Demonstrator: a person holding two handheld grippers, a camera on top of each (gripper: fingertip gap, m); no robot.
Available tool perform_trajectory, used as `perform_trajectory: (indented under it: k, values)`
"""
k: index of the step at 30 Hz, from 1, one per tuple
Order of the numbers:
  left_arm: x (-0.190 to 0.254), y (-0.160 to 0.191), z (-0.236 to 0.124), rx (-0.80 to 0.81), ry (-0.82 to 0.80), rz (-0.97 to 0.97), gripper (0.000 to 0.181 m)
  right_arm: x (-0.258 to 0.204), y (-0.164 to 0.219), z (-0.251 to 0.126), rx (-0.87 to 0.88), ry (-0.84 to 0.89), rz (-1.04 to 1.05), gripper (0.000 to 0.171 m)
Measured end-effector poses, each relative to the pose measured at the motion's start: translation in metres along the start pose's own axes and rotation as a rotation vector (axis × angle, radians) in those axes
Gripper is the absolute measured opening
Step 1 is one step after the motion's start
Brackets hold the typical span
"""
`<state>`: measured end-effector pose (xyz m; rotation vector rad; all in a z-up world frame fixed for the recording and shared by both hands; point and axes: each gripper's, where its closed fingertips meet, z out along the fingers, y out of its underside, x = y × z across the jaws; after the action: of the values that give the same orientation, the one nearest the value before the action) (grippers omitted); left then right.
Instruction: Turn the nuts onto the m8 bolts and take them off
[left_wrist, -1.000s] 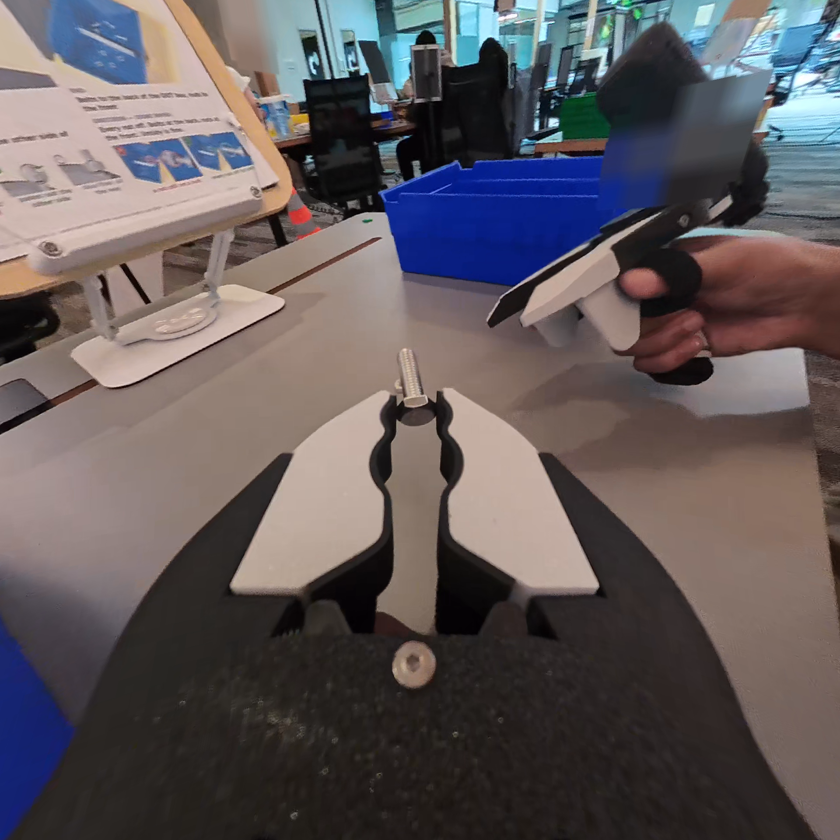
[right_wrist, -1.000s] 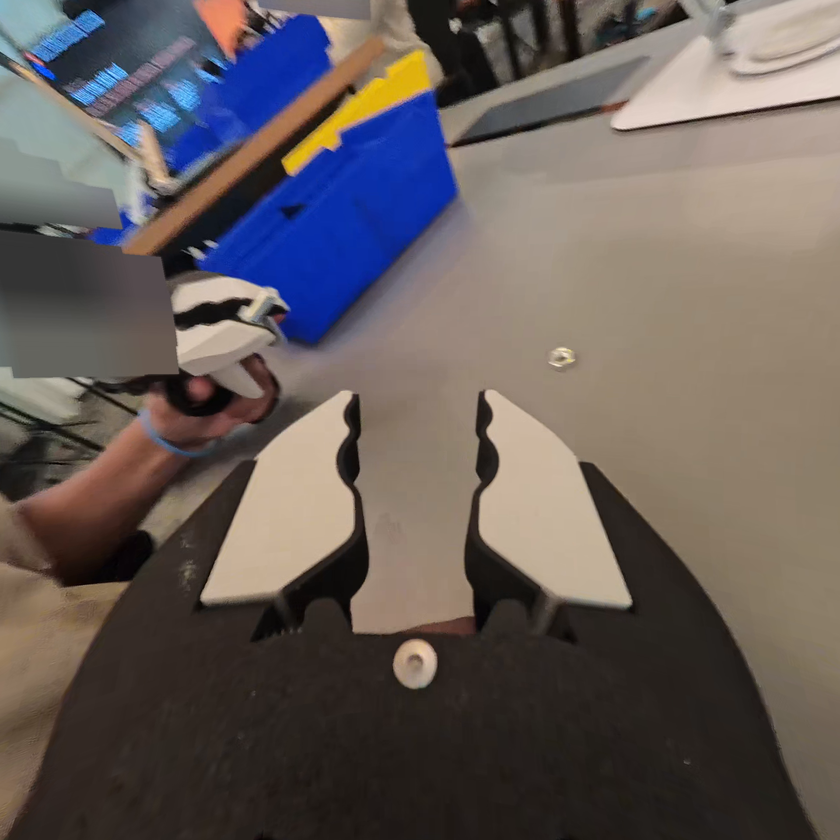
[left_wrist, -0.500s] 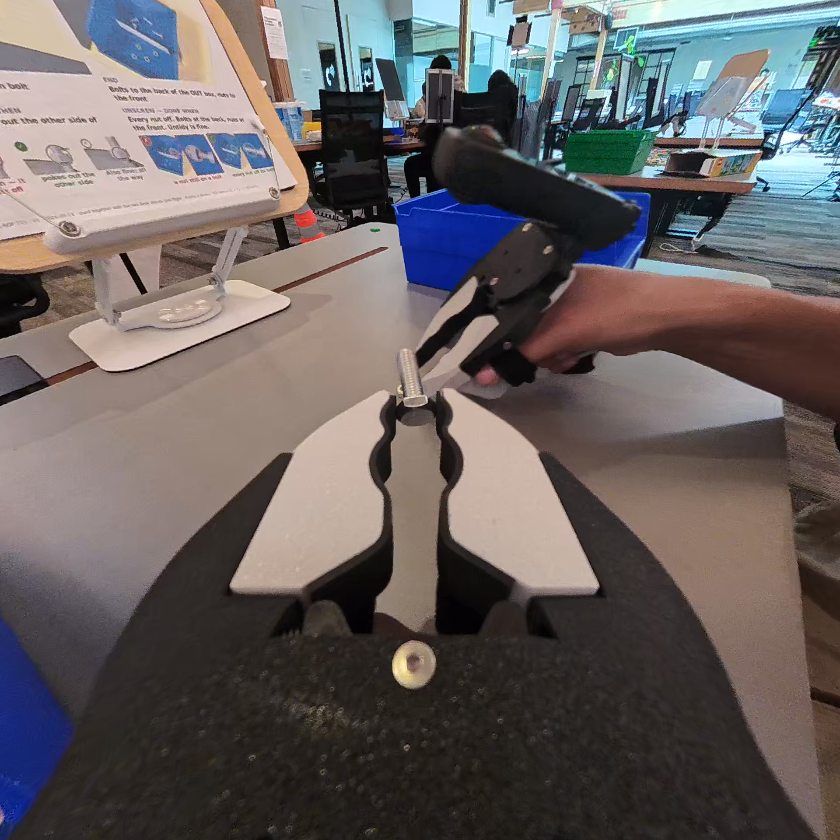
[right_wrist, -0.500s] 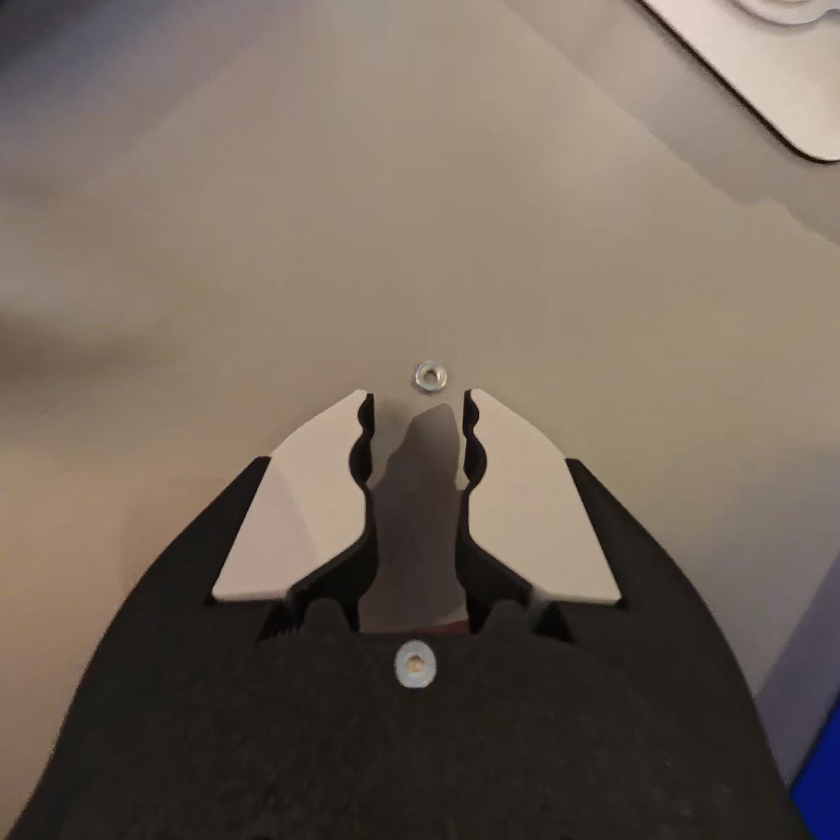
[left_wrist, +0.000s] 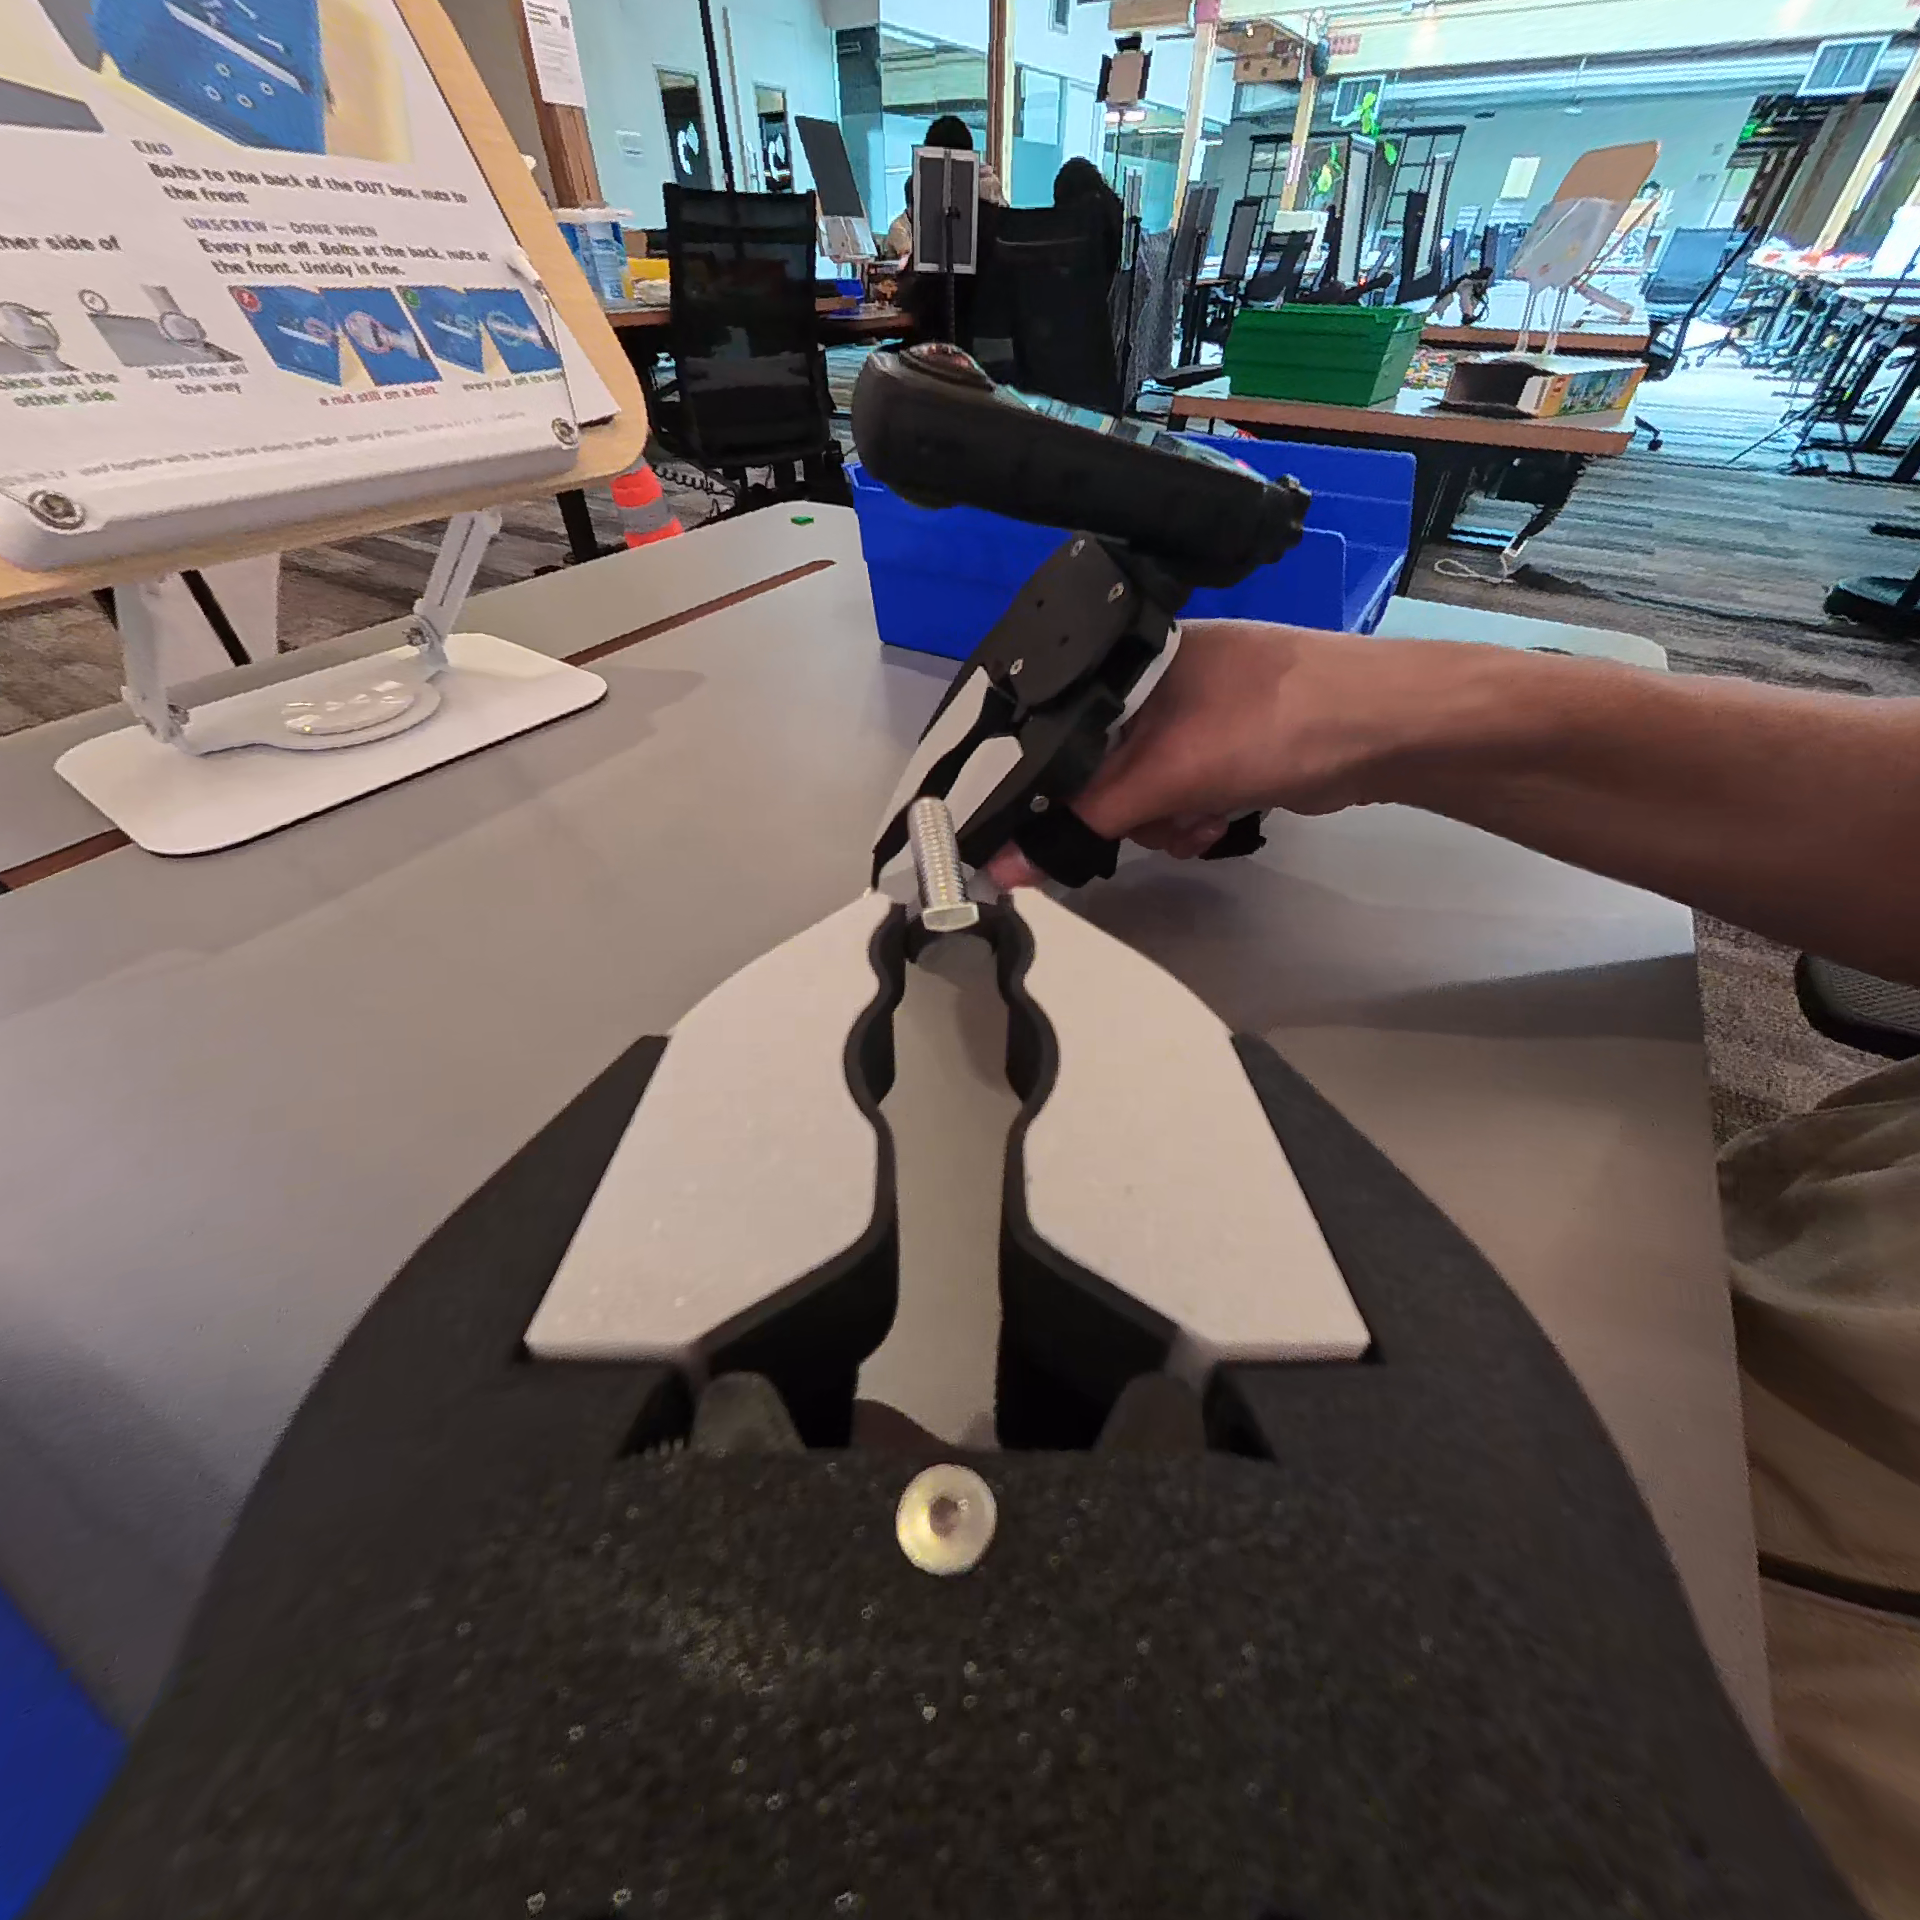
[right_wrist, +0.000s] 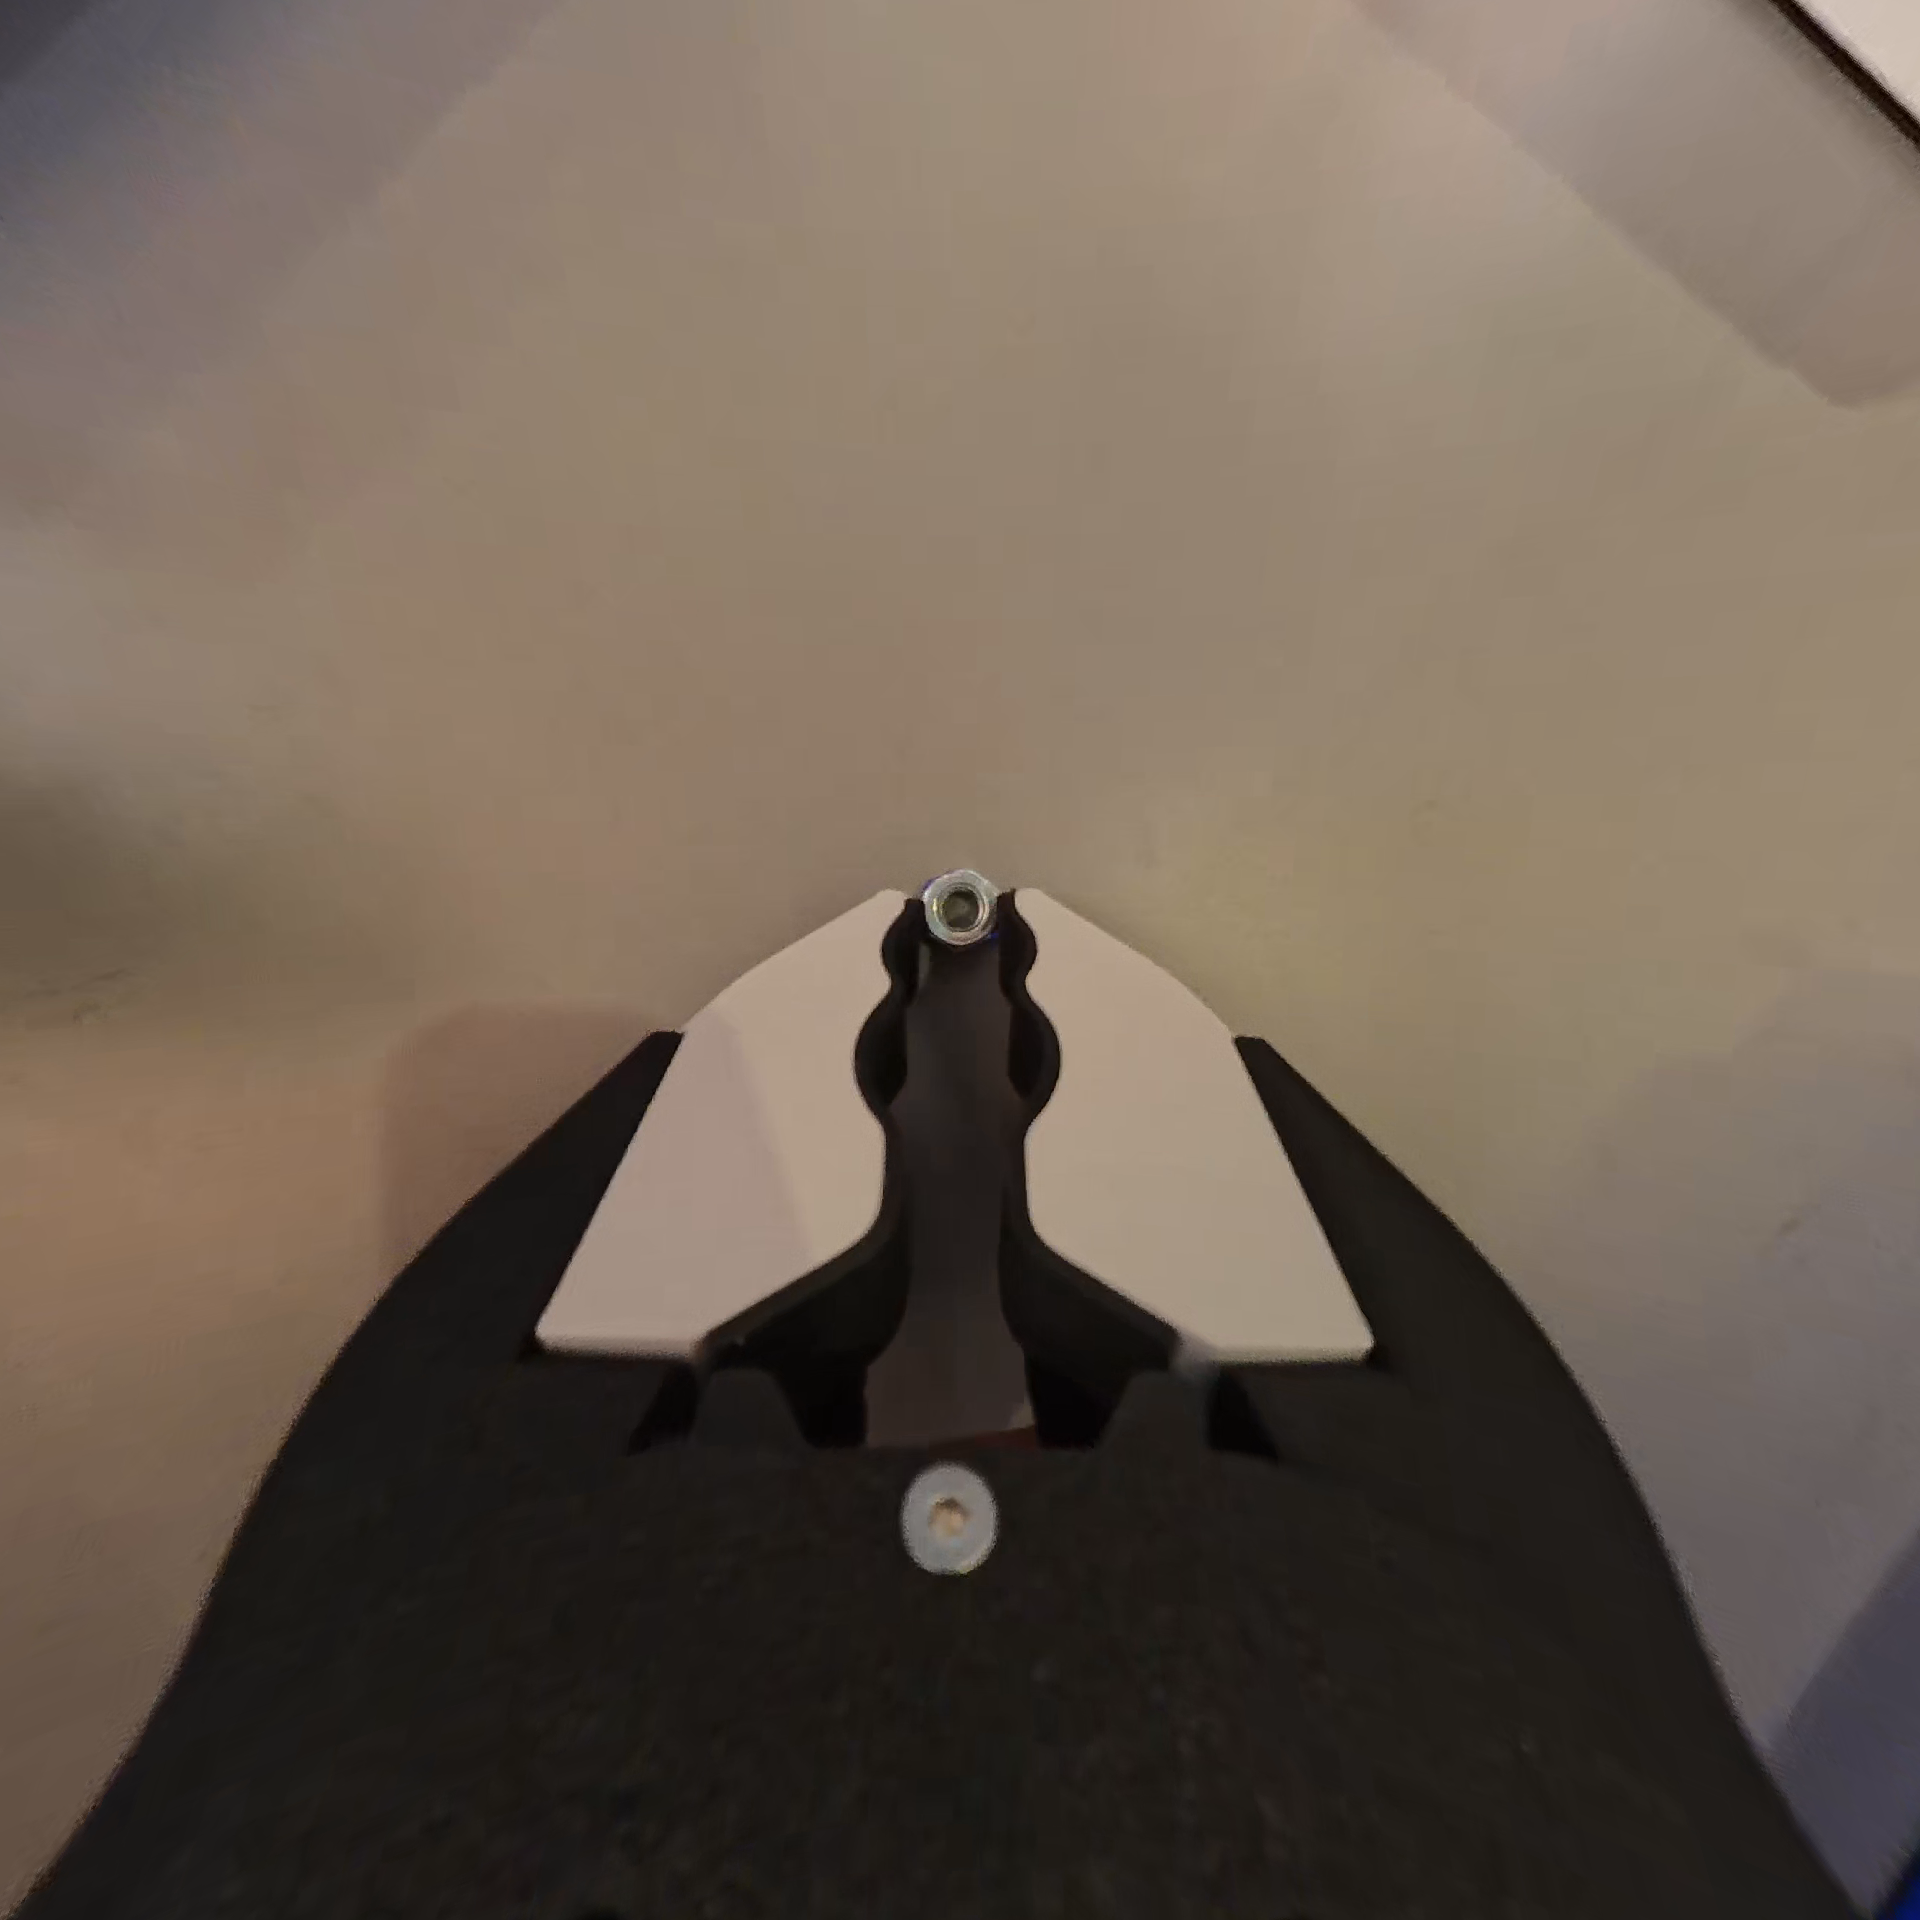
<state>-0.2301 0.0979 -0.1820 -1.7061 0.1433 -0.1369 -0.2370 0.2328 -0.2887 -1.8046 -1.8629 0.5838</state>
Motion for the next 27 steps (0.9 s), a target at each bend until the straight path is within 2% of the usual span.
perform_trajectory:
  k: [2, 4, 8, 11, 13, 18, 27]
  values:
    - [0.000, 0.001, 0.000, -0.002, -0.001, 0.005, 0.016, 0.006, -0.001, -0.003, 0.018, 0.059, -0.061, 0.014]
    - [-0.001, 0.002, -0.001, -0.010, -0.001, 0.003, 0.016, 0.001, -0.013, -0.018, 0.108, 0.049, -0.094, 0.014]
    - [-0.004, 0.005, -0.002, -0.021, 0.006, -0.010, 0.016, -0.010, -0.041, -0.081, 0.391, 0.073, -0.168, 0.014]
    - [-0.010, 0.006, -0.002, -0.025, -0.011, -0.003, 0.016, -0.030, -0.042, -0.128, 0.619, 0.132, -0.318, 0.014]
    - [-0.012, 0.006, -0.003, -0.026, -0.020, -0.004, 0.016, -0.033, -0.027, -0.141, 0.665, 0.186, -0.280, 0.014]
    - [-0.011, 0.012, -0.002, -0.068, -0.025, 0.033, 0.016, -0.049, 0.010, -0.145, 0.702, 0.115, -0.095, 0.014]
    - [0.000, 0.005, 0.002, -0.089, 0.004, 0.080, 0.016, -0.052, 0.025, -0.150, 0.711, 0.084, -0.047, 0.014]
